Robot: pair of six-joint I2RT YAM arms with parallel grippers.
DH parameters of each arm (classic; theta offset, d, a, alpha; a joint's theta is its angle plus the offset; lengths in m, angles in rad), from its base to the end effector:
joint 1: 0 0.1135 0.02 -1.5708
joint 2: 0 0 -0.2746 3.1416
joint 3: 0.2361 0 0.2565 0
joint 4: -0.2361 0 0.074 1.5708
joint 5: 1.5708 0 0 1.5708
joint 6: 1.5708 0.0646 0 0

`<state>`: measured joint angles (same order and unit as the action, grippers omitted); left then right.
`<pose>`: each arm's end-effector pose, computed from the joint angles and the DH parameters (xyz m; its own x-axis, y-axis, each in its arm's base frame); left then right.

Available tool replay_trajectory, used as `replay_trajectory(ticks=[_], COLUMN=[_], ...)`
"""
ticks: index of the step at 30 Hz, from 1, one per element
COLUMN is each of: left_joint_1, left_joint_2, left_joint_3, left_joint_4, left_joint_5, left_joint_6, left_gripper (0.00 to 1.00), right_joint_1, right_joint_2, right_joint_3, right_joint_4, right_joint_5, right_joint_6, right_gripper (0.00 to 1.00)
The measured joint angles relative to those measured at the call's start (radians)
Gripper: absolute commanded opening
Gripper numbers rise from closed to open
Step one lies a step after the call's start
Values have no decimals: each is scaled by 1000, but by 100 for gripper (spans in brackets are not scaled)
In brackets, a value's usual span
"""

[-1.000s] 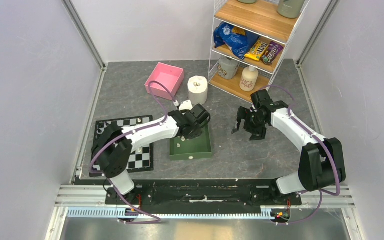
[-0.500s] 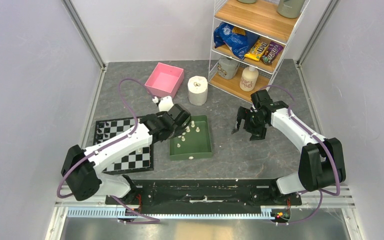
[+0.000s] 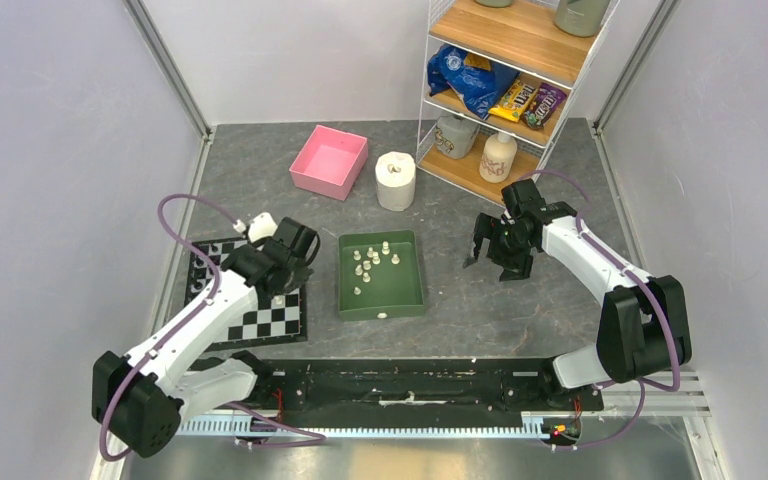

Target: Set up the chess pieces on the board

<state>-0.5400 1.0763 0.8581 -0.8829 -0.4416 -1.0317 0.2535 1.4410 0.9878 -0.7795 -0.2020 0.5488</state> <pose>0.1909 -0.0823 0.2417 -0.6491 -0.5154 -0.5594 -0.5029 0.8426 -0.1928 0.2683 0.0829 0.2010 -0.9409 0.2842 -0.1843 0.2118 0.9183 0.3345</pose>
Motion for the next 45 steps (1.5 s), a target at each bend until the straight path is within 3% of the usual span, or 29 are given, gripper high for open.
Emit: replay_trajectory(ticks=[12, 32, 39, 42, 45], left_joint_1=[150, 225, 225, 225, 225], left_joint_2=[-130, -88, -67, -62, -58], left_joint_3=[-209, -290, -283, -279, -280], left_joint_4=[-65, -25, -23, -26, -28], left_joint_5=[10, 43, 41, 40, 48], left_joint_6=[-169, -181, -180, -180, -180], left_gripper=[2, 2, 15, 29, 32], right_joint_1=[0, 0, 0, 0, 0], right_joint_2=[1, 1, 1, 1, 1], right_joint_3=[-7, -14, -14, -14, -14], right_joint_4=[2, 1, 1, 1, 1], right_joint_5=[0, 0, 0, 0, -1], right_joint_6=[0, 0, 0, 0, 0], right_gripper=[99, 99, 99, 99, 99])
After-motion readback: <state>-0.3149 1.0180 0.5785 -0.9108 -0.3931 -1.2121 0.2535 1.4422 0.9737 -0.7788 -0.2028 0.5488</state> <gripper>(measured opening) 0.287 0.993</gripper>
